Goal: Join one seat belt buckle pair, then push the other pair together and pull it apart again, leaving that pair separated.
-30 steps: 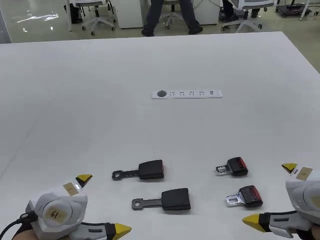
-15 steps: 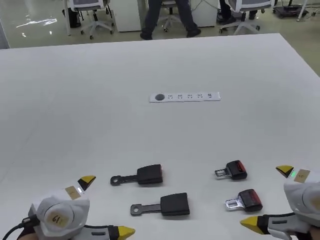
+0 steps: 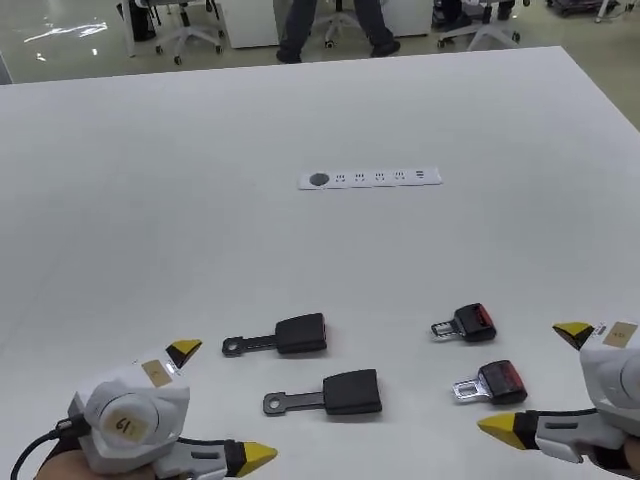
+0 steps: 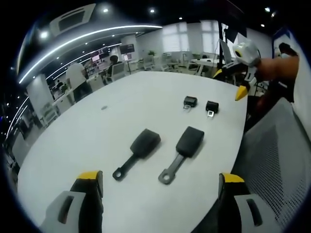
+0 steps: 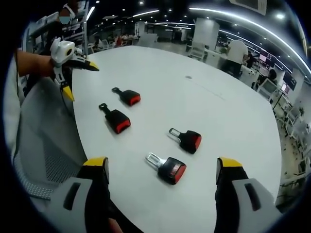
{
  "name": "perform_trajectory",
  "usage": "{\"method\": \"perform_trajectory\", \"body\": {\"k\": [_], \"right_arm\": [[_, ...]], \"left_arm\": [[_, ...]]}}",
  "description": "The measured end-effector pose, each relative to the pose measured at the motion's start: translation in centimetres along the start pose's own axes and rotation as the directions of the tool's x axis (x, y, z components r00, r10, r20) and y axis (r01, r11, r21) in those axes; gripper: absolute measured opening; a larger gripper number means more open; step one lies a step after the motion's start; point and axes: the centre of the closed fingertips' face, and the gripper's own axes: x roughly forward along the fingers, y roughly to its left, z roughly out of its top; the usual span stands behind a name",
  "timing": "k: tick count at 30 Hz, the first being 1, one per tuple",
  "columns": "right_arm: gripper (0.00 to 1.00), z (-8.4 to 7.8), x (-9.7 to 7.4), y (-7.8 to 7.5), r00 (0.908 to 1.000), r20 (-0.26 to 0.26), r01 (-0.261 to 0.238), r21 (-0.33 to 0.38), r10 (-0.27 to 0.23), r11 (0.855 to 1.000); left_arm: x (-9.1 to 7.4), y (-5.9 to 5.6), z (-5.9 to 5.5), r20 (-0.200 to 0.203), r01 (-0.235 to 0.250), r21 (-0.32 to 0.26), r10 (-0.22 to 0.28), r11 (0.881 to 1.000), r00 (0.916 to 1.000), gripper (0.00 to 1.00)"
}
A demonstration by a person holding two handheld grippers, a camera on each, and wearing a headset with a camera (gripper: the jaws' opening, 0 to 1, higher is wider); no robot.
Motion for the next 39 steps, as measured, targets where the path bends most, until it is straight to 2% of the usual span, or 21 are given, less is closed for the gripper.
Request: {"method": "perform_trajectory", "body": {"k": [5, 8, 11, 13, 17, 21, 28, 33, 35, 39], "right_arm": [[0.91, 0.3, -0.5, 0.0, 1.0, -0.005, 0.004, -0.001, -0.004, 1.0], [0.89, 0.2, -0.5, -0.2, 1.0, -0.004, 0.007, 0.0, -0.007, 1.0], [0.87, 0.2, -0.6, 0.2, 0.9999, -0.011, -0.006, 0.006, 0.006, 1.0], [0.85, 0.1, -0.7, 0.4, 0.9998, -0.014, -0.012, 0.002, 0.012, 1.0], [0.81, 0.1, -0.9, 0.3, 0.9999, -0.004, -0.011, 0.008, 0.011, 1.0], [0.8, 0.2, -0.9, 0.3, 1.0, -0.003, -0.008, -0.004, 0.008, 1.0], [0.79, -0.2, -0.7, 0.4, 0.9995, -0.023, -0.021, -0.025, 0.021, 0.999], [0.75, -0.3, -0.5, 0.2, 0.9993, -0.021, -0.031, -0.028, 0.031, 0.999], [0.74, -0.3, -0.4, 0.2, 0.9991, -0.022, -0.036, -0.026, 0.035, 0.999], [0.73, -0.2, -0.3, -0.2, 0.999, -0.018, -0.042, -0.037, 0.041, 0.998]], "left_arm": [[0.5, -0.4, 0.4, -0.002, 0.007, -0.025, -0.007, 1.0, 1.0, 0.97], [0.8, -0.1, 0.2, 0.003, 0.009, -0.013, -0.009, 1.0, 1.0, 0.97], [0.9, 0.4, 0.2, -0.001, -0.011, -0.005, 0.011, 1.0, 0.9999, 0.95], [0.9, 0.2, 0.5, 0.004, -0.004, 0.012, 0.004, 1.0, 1.0, 0.91], [0.9, 0.2, 0.7, 0.014, -0.006, 0.012, 0.006, 1.0, 0.9999, 0.92], [0.9, 0.3, 0.6, 0.02, -0.012, -0.005, 0.012, 1.0, 0.9997, 0.92], [1.0, -0.1, -0.1, -0.006, 0.004, 0.007, -0.004, 1.0, 1.0, 0.92], [1.4, 0.2, -0.4, -0.011, 0.004, -0.022, -0.004, 1.0, 0.9999, 0.89], [1.7, 0.1, -0.2, -0.001, 0.008, -0.061, -0.008, 0.998, 1.0, 0.89], [2.3, 0.2, -0.2, 0.001, 0.024, -0.042, -0.024, 0.999, 0.9997, 0.88]]}}
